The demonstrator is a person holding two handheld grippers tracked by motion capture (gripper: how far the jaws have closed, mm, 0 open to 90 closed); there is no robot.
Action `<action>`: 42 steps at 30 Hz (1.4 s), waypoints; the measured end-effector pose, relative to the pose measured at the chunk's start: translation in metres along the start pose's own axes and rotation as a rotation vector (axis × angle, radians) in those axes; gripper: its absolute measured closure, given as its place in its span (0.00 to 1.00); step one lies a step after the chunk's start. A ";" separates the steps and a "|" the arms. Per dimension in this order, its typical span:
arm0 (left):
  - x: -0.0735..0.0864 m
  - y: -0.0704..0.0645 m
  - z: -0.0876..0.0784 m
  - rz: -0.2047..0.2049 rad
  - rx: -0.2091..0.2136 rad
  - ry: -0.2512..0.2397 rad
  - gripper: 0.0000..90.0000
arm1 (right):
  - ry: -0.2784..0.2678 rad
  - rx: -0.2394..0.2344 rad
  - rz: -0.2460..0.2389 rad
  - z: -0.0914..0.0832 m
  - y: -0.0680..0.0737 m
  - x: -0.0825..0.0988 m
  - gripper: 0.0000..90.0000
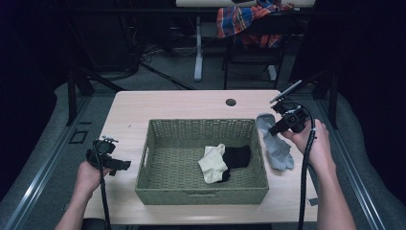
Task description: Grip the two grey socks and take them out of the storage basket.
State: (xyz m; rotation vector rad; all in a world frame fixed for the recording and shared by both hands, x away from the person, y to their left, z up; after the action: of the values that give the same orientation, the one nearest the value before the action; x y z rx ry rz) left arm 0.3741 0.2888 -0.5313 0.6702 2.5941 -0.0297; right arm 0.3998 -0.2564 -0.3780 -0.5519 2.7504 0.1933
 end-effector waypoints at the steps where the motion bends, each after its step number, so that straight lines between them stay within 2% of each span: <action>1: 0.000 0.000 0.000 0.001 0.000 0.000 0.00 | 0.001 0.003 0.003 0.000 -0.003 0.001 0.96; 14: 0.000 0.000 -0.001 0.001 -0.001 -0.001 0.00 | 0.051 0.060 0.109 0.017 -0.037 0.011 0.96; 21: 0.000 0.000 0.000 0.001 -0.002 -0.001 0.00 | 0.071 0.057 0.127 0.023 -0.049 0.015 0.96; 28: 0.000 0.000 0.000 0.002 -0.001 -0.002 0.00 | 0.106 0.059 0.139 0.039 -0.055 0.018 0.96; 29: 0.000 0.000 0.000 0.002 0.000 -0.002 0.00 | 0.095 0.058 0.148 0.043 -0.055 0.018 0.96; 31: 0.000 0.000 0.000 0.001 0.000 -0.002 0.00 | 0.119 0.058 0.139 0.047 -0.055 0.017 0.96; 32: 0.000 0.000 0.000 0.001 0.000 -0.002 0.00 | 0.107 0.060 0.152 0.050 -0.055 0.018 0.96; 33: 0.000 0.000 0.000 0.001 0.000 -0.002 0.00 | 0.125 0.059 0.135 0.051 -0.056 0.017 0.96; 35: 0.000 0.000 0.000 0.001 0.000 -0.002 0.00 | 0.116 0.063 0.152 0.055 -0.055 0.017 0.96; 37: 0.000 0.001 0.000 -0.002 0.000 -0.002 0.00 | 0.131 0.064 0.140 0.057 -0.056 0.017 0.96; 38: 0.000 0.001 0.000 -0.002 0.001 -0.002 0.00 | 0.121 0.061 0.150 0.060 -0.056 0.018 0.96; 42: -0.001 0.000 0.000 0.004 0.002 0.000 0.00 | 0.148 0.064 0.144 0.068 -0.054 0.018 0.96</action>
State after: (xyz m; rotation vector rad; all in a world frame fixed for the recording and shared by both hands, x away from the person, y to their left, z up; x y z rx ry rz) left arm 0.3745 0.2885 -0.5311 0.6763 2.5928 -0.0308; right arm 0.4256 -0.2989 -0.4515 -0.3654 2.9308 0.1013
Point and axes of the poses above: each handheld gripper's, and its own axes: z roughly forward along the jaws, x roughly out of its underside, y roughly to its left, the point moved 1 cm from there along z, roughly forward along the jaws, and after that the axes turned 8 degrees about z, right-handed, at the moved point
